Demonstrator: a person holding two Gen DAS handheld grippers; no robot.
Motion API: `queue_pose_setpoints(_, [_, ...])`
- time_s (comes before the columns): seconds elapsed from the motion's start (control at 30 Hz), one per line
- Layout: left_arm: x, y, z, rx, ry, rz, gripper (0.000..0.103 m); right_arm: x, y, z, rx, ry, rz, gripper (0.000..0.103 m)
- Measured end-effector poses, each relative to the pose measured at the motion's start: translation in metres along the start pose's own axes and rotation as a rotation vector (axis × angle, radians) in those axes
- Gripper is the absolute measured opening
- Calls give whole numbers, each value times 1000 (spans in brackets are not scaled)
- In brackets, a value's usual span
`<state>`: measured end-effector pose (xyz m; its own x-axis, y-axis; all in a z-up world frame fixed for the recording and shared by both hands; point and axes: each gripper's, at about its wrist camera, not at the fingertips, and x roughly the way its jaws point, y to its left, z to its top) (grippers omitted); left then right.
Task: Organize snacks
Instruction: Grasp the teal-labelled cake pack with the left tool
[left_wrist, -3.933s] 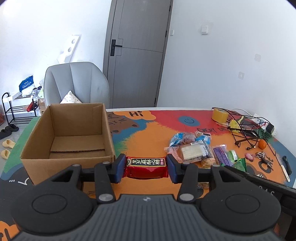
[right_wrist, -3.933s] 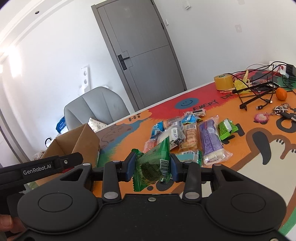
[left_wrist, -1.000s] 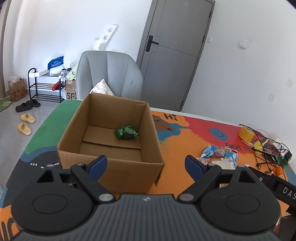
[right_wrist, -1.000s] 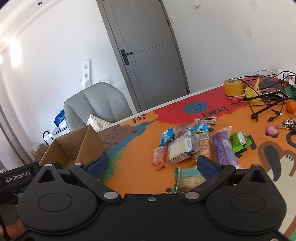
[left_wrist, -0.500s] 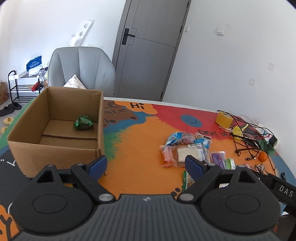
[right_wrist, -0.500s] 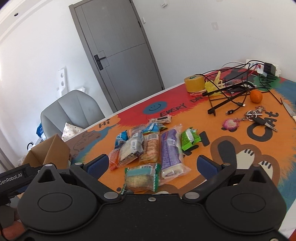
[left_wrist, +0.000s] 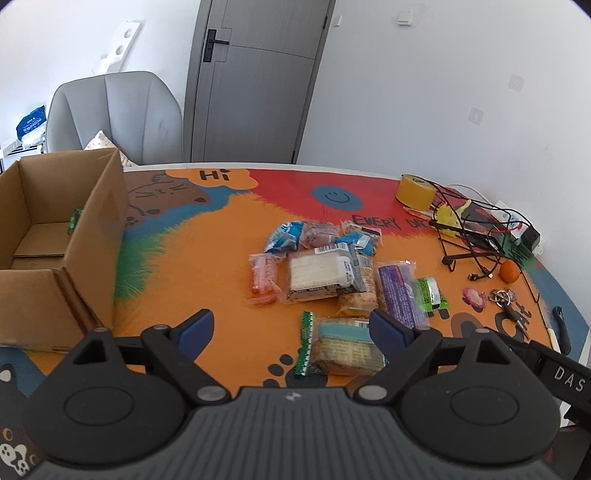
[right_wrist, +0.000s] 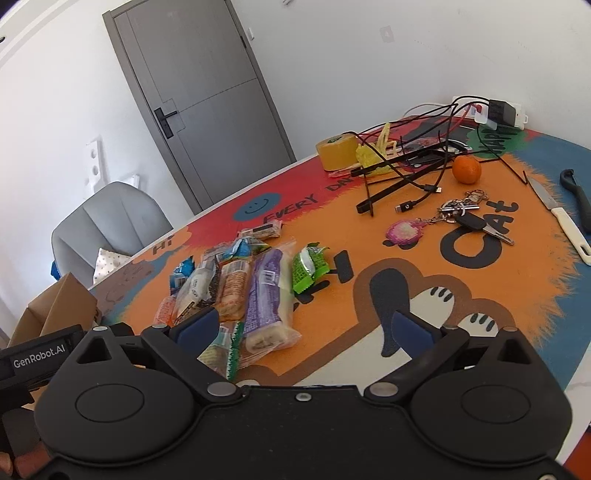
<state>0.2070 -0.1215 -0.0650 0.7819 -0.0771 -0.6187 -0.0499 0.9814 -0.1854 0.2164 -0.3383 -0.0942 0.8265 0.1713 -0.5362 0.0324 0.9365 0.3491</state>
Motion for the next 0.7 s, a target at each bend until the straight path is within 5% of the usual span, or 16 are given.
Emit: queue_pose_setpoints(0.7, [71,-33,-22,41,99,-14,87,38,-29,1,51,66,32,89])
